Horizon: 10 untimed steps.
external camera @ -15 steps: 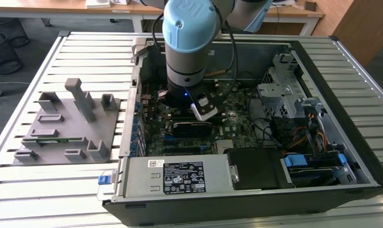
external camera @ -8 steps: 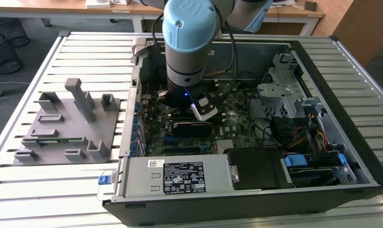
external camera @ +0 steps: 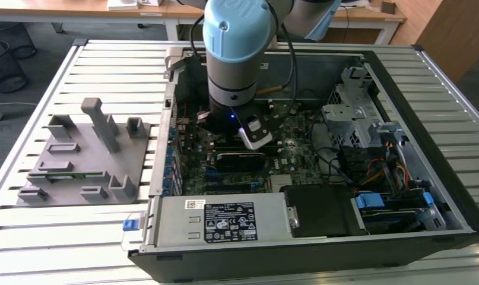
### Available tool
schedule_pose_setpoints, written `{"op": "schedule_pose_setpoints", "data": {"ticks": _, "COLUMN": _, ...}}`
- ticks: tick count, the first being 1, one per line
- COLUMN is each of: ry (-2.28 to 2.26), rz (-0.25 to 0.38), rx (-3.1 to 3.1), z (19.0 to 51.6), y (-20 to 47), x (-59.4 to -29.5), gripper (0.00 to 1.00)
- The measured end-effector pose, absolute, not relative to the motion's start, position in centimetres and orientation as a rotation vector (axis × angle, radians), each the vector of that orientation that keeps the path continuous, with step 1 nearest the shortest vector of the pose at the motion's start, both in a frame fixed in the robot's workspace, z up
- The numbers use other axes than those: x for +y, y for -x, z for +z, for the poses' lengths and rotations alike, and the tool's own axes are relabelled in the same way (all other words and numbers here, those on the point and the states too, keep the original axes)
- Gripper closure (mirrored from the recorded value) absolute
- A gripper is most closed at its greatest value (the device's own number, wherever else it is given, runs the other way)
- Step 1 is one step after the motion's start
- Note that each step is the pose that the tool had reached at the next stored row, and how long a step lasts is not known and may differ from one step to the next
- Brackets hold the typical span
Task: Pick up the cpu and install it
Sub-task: 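Install the second cpu locking lever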
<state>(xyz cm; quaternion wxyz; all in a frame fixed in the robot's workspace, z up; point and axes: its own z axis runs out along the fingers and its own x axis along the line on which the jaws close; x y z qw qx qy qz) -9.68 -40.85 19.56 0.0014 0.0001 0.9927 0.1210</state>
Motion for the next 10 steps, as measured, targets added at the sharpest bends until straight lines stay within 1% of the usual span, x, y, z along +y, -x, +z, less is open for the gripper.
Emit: {"op": "schedule_pose_setpoints", "data": {"ticks": 10, "ry": 0.000, "rz": 0.380, "rx": 3.115, "z": 20.19, "y": 9.68, "x": -40.85, "gripper": 0.89}}
